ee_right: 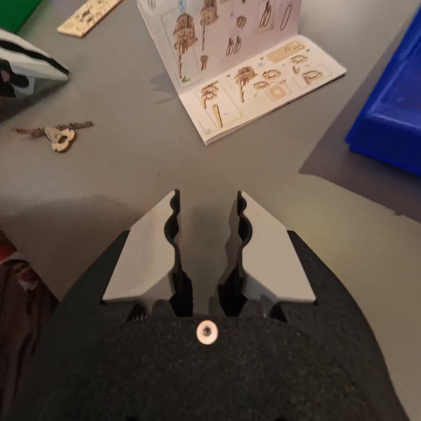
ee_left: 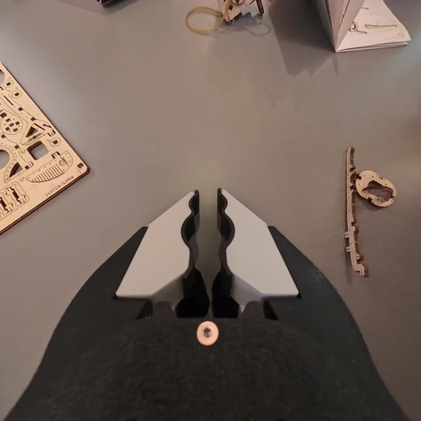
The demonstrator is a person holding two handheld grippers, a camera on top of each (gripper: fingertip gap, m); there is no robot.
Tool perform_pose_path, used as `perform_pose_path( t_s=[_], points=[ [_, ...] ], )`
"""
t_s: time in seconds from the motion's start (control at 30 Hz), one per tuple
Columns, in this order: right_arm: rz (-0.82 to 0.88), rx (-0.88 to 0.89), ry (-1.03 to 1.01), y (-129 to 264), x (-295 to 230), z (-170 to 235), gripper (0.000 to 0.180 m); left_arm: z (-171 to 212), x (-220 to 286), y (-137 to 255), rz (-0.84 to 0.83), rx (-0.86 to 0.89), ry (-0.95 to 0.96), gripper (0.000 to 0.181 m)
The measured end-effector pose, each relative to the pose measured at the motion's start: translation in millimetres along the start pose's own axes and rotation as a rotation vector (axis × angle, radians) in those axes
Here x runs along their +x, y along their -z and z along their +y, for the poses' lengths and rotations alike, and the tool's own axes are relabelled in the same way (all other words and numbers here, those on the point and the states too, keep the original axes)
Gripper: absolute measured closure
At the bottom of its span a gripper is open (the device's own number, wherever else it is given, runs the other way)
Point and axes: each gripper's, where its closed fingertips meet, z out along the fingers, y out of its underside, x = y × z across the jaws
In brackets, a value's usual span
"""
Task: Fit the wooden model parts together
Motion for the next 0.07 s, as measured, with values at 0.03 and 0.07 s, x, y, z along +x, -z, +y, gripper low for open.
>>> perform_pose_path(
  t_s=[0.03, 0.07],
  points=[
    [0.007, -0.024, 0.006, -1.7, 1.1, 3.2, 0.130, -0.7, -1.7, -0.7, 0.003, 0.000, 0.011, 0.170],
    [0.010, -0.044, 0.002, -3.5, 1.8, 6.0, 0.126, -1.5, -3.0, -1.6, 0.004, 0.001, 0.018, 0.171]
  ],
)
